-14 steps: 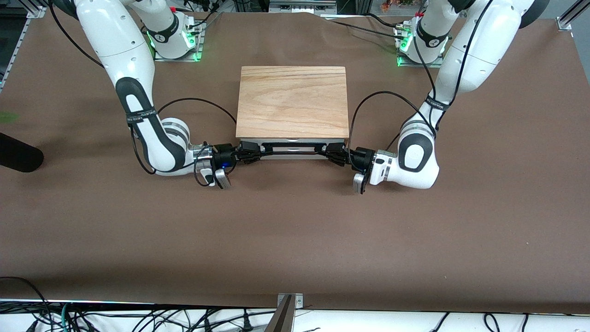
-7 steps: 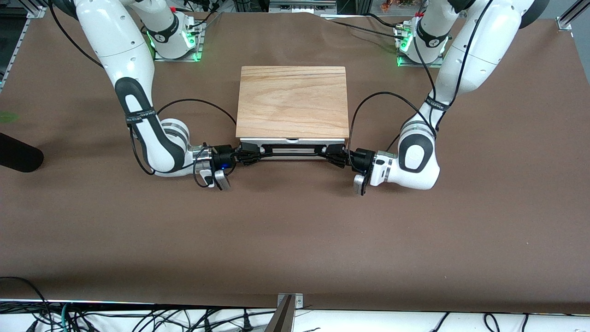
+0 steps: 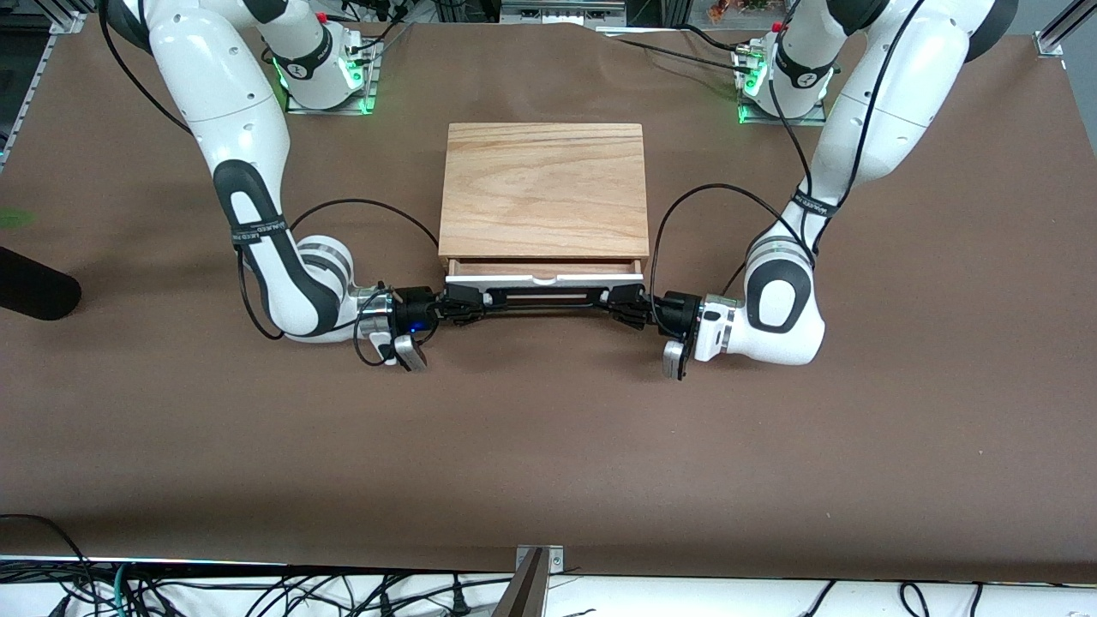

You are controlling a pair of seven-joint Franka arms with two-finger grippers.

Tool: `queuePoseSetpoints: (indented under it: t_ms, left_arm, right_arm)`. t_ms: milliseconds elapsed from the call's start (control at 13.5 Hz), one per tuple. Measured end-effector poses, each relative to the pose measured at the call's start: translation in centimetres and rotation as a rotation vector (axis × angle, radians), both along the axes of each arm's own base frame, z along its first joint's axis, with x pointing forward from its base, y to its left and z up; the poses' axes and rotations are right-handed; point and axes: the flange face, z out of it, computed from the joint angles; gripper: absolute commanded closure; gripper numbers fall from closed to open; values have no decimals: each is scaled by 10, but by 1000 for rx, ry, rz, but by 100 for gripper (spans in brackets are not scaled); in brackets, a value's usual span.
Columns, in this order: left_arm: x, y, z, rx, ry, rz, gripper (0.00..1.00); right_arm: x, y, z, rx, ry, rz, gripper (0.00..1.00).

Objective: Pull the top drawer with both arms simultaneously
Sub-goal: 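Pull the handle outward with the right gripper while the left gripper pulls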

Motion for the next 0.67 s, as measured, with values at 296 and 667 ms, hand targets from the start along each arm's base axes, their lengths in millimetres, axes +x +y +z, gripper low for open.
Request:
queuePoseSetpoints:
  t_ms: [296, 667]
  left_arm:
    - [27, 3, 1, 10, -8, 46, 88]
    - [55, 5, 3, 8, -23, 87, 89]
  right_arm:
    - [28, 1, 0, -2, 11, -39, 100]
    - [55, 1, 6, -17, 1, -83, 100]
